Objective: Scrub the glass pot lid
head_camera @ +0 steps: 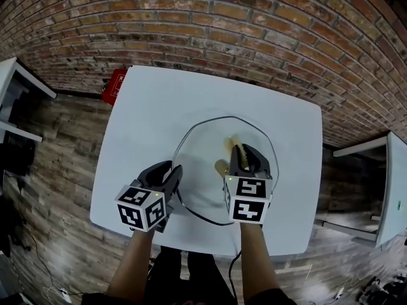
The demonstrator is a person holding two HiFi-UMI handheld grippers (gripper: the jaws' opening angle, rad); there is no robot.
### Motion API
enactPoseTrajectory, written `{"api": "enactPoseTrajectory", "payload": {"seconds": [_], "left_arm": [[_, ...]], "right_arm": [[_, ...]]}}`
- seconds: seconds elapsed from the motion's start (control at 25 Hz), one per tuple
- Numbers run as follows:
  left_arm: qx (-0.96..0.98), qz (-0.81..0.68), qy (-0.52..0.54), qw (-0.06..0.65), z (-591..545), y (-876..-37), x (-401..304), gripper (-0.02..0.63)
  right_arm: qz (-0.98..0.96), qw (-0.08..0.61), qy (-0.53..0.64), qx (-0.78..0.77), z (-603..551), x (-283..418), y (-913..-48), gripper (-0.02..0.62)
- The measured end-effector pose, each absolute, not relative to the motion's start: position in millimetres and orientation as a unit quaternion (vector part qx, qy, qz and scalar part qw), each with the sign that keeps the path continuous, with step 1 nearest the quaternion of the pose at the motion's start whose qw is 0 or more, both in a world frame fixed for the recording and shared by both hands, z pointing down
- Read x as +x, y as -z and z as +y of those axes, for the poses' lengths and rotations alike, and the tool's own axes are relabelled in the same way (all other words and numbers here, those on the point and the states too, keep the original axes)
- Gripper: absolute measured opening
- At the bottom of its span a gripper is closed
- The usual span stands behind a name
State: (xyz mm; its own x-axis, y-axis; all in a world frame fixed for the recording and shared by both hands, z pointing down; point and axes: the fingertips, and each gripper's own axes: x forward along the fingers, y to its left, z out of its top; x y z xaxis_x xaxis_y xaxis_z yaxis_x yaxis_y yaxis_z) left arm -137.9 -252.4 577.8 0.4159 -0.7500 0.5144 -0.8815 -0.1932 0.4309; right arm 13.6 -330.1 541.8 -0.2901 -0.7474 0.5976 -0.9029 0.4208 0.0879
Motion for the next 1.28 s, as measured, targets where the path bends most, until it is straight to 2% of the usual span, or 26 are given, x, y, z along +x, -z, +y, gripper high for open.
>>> {"api": "enactPoseTrajectory", "payload": {"seconds": [0.24, 0.44, 0.56, 0.72, 0.88, 1.04, 1.28], "left_arm": [[0.766, -0.534, -0.095, 0.346, -254.6, -577.7, -137.2, 0.124], [0.766, -0.533, -0.094, 0.347, -256.2, -577.4, -136.5, 0.123], [0.767, -0.531, -0.094, 0.348, -255.1, -577.5, -135.4, 0.123], [0.764, -0.533, -0.094, 0.351, -252.0, -578.2, -137.3, 0.123], [0.763, -0.533, -0.093, 0.353, -251.8, -576.6, -135.3, 0.123], [0.763, -0.534, -0.093, 0.352, -251.9, -576.9, -136.3, 0.123], [0.763, -0.534, -0.093, 0.352, -253.0, -577.4, -137.8, 0.123]], "right_arm": [[-0.752, 0.31, -0.123, 0.569, -338.7, 81.2, -539.3, 0.058], [-0.742, 0.308, -0.112, 0.586, -339.1, 100.0, -527.0, 0.058], [-0.774, 0.269, -0.099, 0.565, -329.9, 69.7, -497.8, 0.058], [-0.845, 0.234, -0.102, 0.469, -297.8, -20.9, -479.5, 0.058], [-0.874, 0.257, -0.123, 0.393, -267.6, -74.3, -498.6, 0.058], [-0.874, 0.283, -0.138, 0.37, -256.9, -84.8, -519.8, 0.058], [-0.851, 0.323, -0.144, 0.388, -263.7, -58.8, -545.1, 0.058]]}}
